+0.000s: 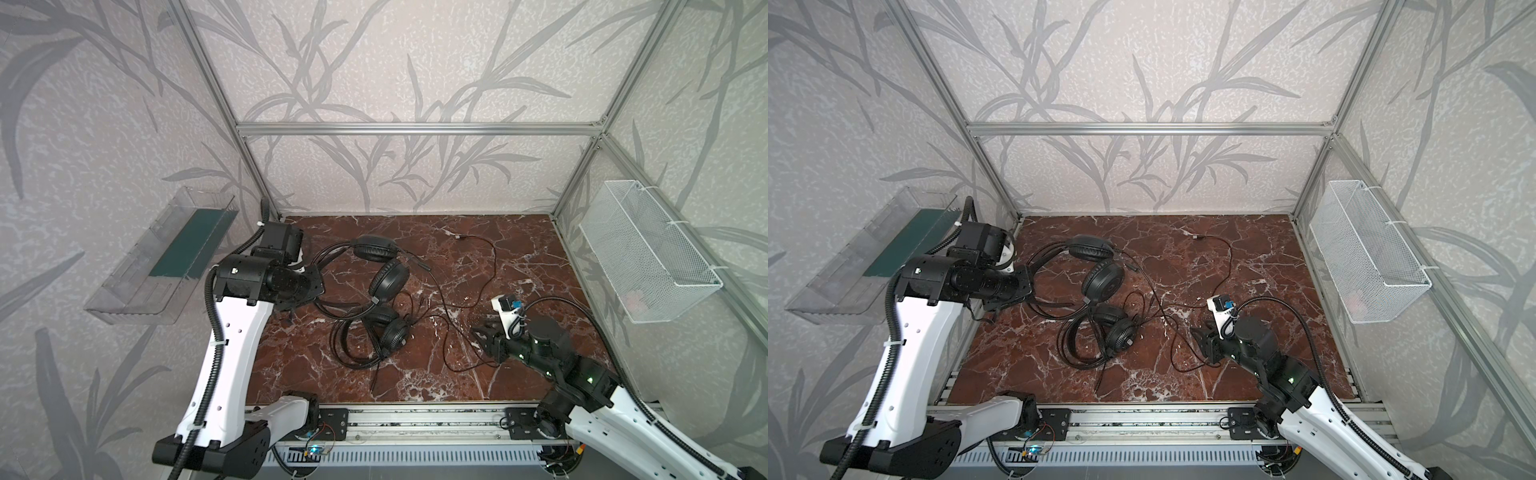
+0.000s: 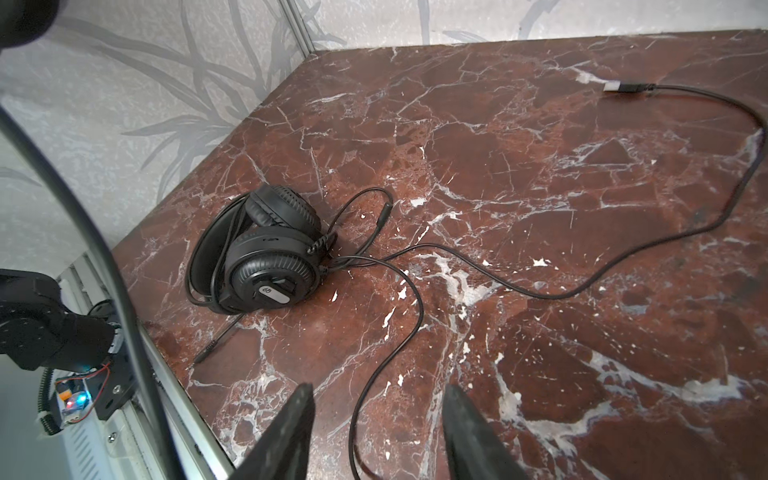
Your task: Wrap the headphones
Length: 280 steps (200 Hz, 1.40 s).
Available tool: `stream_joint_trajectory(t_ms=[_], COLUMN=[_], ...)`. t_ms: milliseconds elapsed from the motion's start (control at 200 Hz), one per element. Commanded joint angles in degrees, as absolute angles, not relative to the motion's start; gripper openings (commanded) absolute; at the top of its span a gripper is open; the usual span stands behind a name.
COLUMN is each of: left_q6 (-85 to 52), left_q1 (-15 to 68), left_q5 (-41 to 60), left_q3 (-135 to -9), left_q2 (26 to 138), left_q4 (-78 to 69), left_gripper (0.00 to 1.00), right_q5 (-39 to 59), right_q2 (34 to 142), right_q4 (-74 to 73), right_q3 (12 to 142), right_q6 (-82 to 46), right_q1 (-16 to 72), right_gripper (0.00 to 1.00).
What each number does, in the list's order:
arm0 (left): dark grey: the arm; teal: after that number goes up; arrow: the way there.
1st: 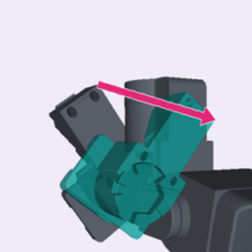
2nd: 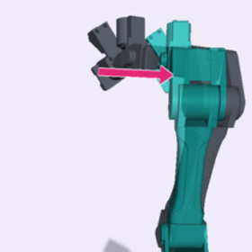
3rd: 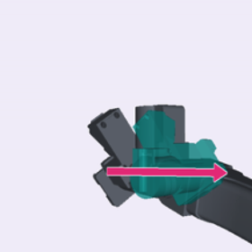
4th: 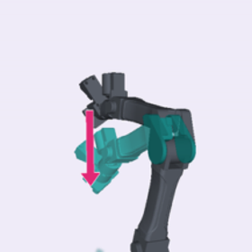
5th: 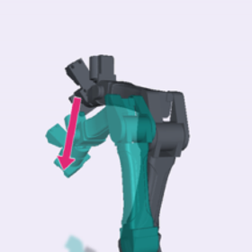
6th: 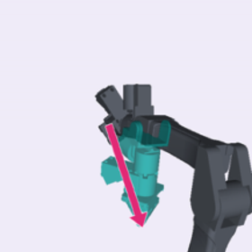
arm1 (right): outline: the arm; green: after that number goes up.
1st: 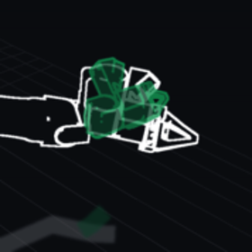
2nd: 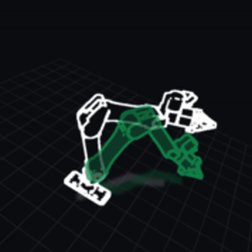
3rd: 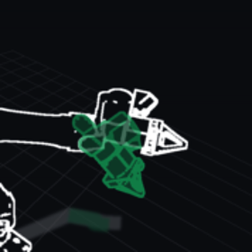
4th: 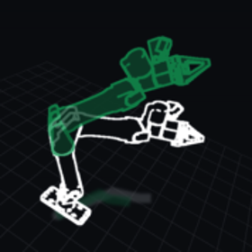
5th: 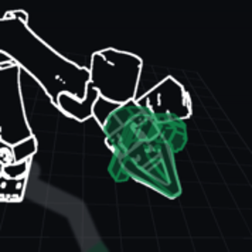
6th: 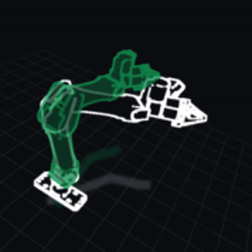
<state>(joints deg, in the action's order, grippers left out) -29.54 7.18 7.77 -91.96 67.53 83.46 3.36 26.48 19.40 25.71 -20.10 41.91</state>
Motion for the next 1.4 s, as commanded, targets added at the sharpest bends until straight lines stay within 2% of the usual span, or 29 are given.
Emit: stream_joint_trajectory(t_ms=[0, 235, 450, 545, 655, 855, 1030, 1185, 1394], left_q6=[-29.91, -29.73, -29.51, -29.44, -29.47, -29.58, -29.57, -29.55, -29.54], left_q1=[7.41, 7.38, 7.44, 7.39, 7.45, 7.38, 7.38, 7.40, 7.38], left_q5=[11.23, 11.21, 10.48, 10.48, 10.52, 10.49, 10.40, 10.35, 10.40], left_q3=[-94.64, -94.47, -93.57, -93.43, -93.71, -94.30, -94.23, -93.52, -93.52], left_q2=[67.29, 67.84, 67.46, 67.50, 67.77, 68.33, 68.14, 67.78, 67.94], left_q4=[82.30, 82.25, 82.18, 82.09, 82.00, 81.90, 82.07, 81.82, 81.56], left_gripper=[0.00, 0.00, 0.00, 0.00, 0.00, 0.00, 0.00, 0.00, 0.00], right_q5=[5.32, 7.56, 22.82, 25.39, 24.20, 15.85, 14.76, 8.68, 5.57], right_q2=[22.81, 19.00, 22.30, 21.56, 19.97, 20.49, 27.49, 32.06, 41.52], right_q4=[18.95, 17.94, 16.45, 15.82, 15.52, 13.44, 6.64, 2.69, -5.68], right_q3=[24.26, 24.40, 24.95, 23.95, 21.74, 19.44, 17.53, 17.76, 18.00], right_q6=[-22.78, -25.24, -27.48, -28.40, -28.63, -28.37, -28.69, -25.93, -24.05], right_q1=[42.28, 42.36, 43.07, 46.26, 52.40, 62.95, 66.97, 72.59, 74.53], right_gripper=[0.52, 0.60, 0.69, 0.73, 0.77, 0.78, 0.78, 0.78, 0.78])
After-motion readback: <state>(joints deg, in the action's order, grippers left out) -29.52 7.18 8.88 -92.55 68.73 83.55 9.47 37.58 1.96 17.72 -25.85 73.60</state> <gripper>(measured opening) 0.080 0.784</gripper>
